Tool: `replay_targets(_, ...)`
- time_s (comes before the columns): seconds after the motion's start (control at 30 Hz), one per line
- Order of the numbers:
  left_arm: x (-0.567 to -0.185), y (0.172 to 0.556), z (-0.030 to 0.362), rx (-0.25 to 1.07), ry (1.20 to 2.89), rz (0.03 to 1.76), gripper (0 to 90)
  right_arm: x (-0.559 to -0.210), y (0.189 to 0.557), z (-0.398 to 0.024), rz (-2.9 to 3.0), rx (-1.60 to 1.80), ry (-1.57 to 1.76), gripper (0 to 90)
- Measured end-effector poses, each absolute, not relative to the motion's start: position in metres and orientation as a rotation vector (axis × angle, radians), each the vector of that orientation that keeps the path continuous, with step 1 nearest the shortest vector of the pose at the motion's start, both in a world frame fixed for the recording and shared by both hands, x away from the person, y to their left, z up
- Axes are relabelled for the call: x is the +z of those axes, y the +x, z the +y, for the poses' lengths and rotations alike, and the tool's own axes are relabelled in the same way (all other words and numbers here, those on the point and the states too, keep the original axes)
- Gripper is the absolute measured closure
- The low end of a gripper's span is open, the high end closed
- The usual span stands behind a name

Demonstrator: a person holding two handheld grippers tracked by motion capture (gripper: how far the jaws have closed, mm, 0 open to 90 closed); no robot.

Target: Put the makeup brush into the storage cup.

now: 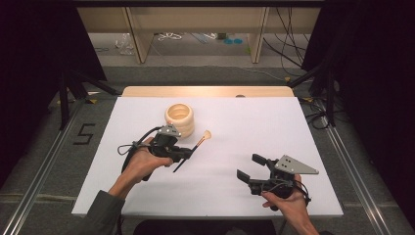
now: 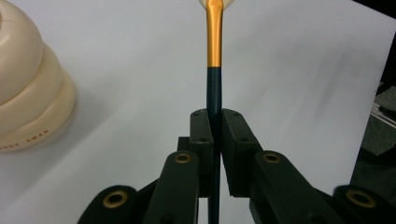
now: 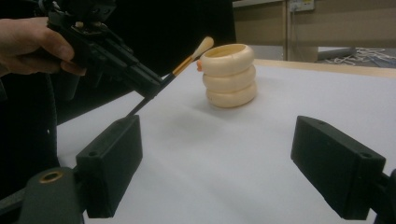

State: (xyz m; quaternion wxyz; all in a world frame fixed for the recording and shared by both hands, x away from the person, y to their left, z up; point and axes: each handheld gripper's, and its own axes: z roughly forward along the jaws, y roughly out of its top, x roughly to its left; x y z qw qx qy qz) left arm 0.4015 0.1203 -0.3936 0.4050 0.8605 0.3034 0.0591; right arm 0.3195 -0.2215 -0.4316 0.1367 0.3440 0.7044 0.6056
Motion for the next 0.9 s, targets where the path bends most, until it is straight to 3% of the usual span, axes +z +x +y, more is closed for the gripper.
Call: replay_targets(0.9,-0.389,0.37,0.11,0.138,2.04,0.732,83.4,-0.429,0.339,-0.197,2.041,1.936,1.012,20.6)
